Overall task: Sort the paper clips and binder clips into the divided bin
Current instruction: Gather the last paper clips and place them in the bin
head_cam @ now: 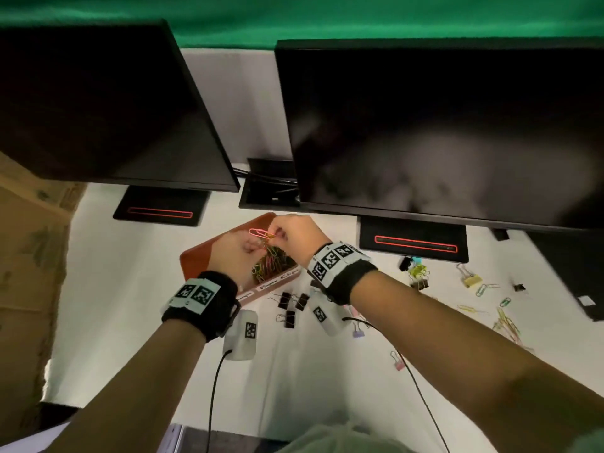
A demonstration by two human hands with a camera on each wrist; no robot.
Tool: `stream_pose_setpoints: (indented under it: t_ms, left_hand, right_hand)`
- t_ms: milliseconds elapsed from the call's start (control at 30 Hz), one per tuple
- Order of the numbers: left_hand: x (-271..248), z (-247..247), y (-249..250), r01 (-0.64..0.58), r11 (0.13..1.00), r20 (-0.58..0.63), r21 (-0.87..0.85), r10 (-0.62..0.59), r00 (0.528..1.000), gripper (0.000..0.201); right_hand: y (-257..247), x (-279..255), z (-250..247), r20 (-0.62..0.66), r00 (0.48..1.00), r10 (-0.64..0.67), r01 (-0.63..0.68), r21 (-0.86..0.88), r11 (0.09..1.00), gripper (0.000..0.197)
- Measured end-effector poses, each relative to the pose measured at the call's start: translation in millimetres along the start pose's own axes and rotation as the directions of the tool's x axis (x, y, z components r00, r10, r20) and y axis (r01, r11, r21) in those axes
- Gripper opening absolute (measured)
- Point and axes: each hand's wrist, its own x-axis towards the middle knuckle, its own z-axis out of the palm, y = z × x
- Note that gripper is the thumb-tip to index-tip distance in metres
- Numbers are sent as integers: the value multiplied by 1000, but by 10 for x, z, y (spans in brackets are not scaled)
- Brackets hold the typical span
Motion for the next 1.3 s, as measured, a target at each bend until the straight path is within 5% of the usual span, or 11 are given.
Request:
stream_pose_setpoints:
  t_ms: [200, 400, 633, 767, 1000, 1167, 1300]
  left_hand:
    - [37, 98, -93, 2, 995, 88, 101, -11, 996, 20]
    - [-182, 416, 396, -227, 973, 169, -50, 232, 958, 25]
    - [-532, 1609, 1225, -381, 922, 411, -67, 374, 832, 23]
    - [-705, 2315, 1536, -364, 932, 516, 6, 309, 799, 27]
    - [-845, 3013, 1687, -356, 918, 574, 178, 197, 795, 38]
    - [-872, 3031, 1594, -350, 918, 564, 186, 192, 803, 39]
    - [-843, 2913, 1543, -352, 909, 536, 225, 186, 824, 53]
  right_hand:
    - [78, 3, 148, 80, 996, 36, -38, 17, 999, 38]
    - [753, -871, -322, -110, 993, -33, 46, 123, 991, 21]
    - [2292, -2280, -904, -291, 893, 343, -369, -35, 929, 24]
    - [2796, -2584, -1020, -185, 864, 468, -485, -56, 873, 32]
    - [3079, -2504, -960, -61, 908, 416, -420, -119, 900, 41]
    - [3117, -2713, -877, 26, 971, 237, -230, -159, 960, 41]
    - [3197, -2959, -1023, -1, 975, 222, -221, -113, 969, 54]
